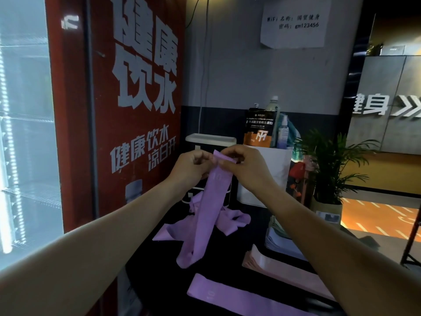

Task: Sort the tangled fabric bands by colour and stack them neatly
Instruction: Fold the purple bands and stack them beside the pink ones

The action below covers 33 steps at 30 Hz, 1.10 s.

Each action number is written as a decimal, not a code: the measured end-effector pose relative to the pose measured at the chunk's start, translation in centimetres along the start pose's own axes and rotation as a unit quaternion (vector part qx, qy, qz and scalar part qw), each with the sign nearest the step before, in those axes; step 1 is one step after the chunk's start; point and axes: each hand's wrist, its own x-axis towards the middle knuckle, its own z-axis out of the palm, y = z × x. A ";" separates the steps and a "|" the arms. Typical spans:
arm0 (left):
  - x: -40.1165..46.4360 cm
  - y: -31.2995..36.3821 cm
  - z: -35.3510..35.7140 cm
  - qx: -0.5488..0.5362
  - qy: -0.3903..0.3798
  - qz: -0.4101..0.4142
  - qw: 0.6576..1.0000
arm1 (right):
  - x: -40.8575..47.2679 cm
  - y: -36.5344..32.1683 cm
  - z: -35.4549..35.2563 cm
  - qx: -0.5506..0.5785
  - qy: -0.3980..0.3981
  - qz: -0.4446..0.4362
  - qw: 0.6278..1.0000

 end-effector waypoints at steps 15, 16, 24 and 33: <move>-1.2 0.6 1.2 0.062 -0.047 0.036 0.996 | -0.6 -0.4 -1.2 -0.050 0.029 0.051 0.997; -1.2 0.6 1.3 0.055 -0.049 0.029 0.997 | -0.6 -0.4 -1.3 -0.049 0.025 0.054 0.997; -1.6 1.1 2.2 0.053 -0.070 0.005 0.996 | -1.0 -0.9 -2.1 -0.051 0.044 0.066 0.996; -2.1 2.5 2.9 -0.008 -0.058 0.016 0.998 | -1.6 -2.3 -3.5 -0.008 0.050 0.099 0.994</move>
